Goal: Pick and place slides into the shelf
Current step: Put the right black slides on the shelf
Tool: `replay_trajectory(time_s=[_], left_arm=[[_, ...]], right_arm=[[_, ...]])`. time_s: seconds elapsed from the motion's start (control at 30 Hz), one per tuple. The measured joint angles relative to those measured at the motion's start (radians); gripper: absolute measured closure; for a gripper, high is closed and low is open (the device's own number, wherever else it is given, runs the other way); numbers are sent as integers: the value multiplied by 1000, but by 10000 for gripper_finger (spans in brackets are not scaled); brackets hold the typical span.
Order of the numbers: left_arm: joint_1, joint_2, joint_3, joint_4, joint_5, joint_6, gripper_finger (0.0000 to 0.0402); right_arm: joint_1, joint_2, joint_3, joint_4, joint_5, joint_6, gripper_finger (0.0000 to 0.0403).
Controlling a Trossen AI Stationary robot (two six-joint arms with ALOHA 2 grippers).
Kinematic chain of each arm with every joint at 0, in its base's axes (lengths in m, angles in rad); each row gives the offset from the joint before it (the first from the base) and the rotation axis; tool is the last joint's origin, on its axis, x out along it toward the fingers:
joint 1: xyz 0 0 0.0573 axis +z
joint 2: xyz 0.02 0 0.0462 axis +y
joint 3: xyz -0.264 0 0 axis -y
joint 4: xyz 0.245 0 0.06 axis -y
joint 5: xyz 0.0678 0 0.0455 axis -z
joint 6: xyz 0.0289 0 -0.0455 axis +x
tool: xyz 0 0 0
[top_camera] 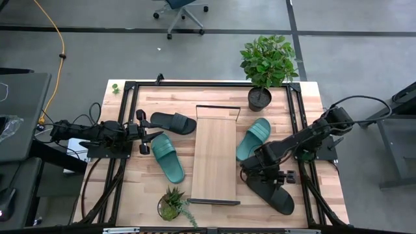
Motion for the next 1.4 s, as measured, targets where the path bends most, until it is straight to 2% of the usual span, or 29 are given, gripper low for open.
replay_trajectory(time_s=[0.2,0.4,0.6,0.9,1.13,1.4], left_arm=[[0,0,0,0,0,0,295],[0,0,0,0,0,0,295],[0,0,0,0,0,0,295],[0,0,0,0,0,0,295],[0,0,0,0,4,-1,295],[0,0,0,-11,100,-1,295]], right_arm=[[-12,8,0,-86,-5,-45,304],[-60,68,0,-47,-12,-157,304],[-81,129,0,-118,-121,-330,304],[-81,186,0,-39,-127,-332,304],[-68,225,0,-50,-144,-389,304],[-25,225,0,-65,-176,-367,304]])
